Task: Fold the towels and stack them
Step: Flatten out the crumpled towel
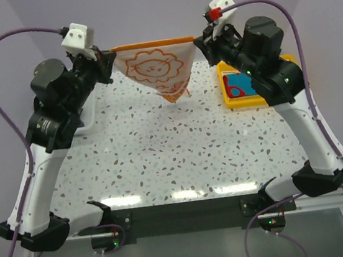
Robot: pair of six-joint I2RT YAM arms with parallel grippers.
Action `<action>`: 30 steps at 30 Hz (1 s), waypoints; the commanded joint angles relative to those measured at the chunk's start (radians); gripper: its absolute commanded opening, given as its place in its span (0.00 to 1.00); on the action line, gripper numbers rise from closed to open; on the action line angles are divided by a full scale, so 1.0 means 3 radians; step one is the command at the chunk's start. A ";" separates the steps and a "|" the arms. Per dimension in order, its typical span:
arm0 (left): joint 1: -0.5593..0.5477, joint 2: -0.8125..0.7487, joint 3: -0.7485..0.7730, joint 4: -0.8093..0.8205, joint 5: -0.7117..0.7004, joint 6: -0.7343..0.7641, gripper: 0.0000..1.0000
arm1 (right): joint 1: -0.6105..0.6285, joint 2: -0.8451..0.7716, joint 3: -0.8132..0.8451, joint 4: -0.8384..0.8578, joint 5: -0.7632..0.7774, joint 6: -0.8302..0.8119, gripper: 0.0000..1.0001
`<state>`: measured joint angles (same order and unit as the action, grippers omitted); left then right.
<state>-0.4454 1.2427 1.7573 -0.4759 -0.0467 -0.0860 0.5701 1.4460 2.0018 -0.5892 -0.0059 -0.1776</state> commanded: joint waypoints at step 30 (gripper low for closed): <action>0.0564 0.1665 -0.0275 0.1034 -0.0151 0.0000 0.00 | -0.0647 0.1187 -0.0046 0.0464 0.0092 -0.0206 0.00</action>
<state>-0.3115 1.6772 1.6108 -0.2630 -0.0242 -0.0925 0.4488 1.7485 1.9373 -0.5629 0.0189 -0.2436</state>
